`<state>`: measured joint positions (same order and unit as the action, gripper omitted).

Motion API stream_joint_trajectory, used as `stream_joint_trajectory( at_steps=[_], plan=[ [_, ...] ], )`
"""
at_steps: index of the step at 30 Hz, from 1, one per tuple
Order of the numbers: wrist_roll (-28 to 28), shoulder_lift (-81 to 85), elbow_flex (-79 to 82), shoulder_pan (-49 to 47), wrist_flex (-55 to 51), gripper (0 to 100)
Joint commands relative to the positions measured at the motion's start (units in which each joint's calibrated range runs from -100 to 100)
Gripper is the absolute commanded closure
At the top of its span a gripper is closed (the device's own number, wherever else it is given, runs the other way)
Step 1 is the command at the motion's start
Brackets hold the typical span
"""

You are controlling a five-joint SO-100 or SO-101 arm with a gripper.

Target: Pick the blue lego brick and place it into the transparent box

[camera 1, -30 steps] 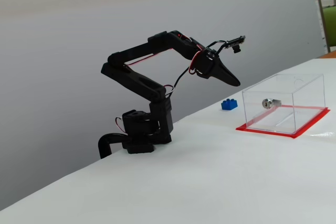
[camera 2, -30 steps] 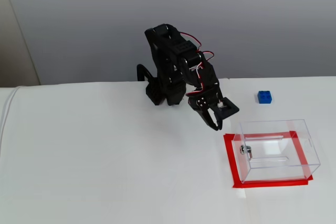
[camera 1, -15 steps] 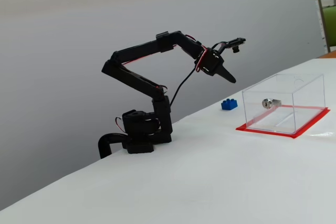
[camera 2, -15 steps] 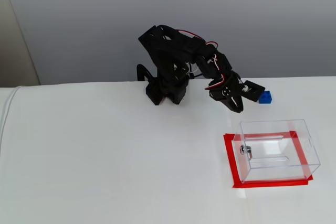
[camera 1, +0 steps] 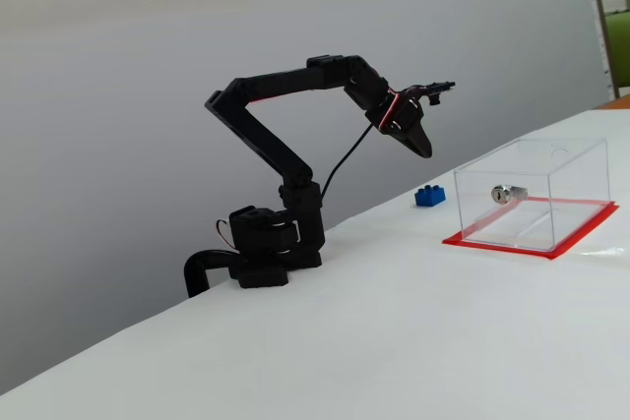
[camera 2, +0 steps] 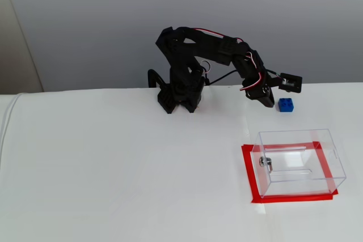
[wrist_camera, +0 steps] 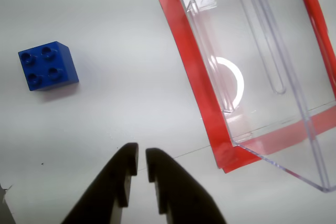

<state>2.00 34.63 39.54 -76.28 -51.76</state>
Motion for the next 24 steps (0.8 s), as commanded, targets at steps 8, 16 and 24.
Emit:
stream_joint_trajectory(
  at_steps=[8,16,24],
  plan=[
    [0.35,-12.27,-13.05,-7.38,0.06,98],
    [0.35,-22.28,-22.36,-10.85,0.41,97],
    [0.29,-28.48,-28.6,-11.07,0.15,93]
  ],
)
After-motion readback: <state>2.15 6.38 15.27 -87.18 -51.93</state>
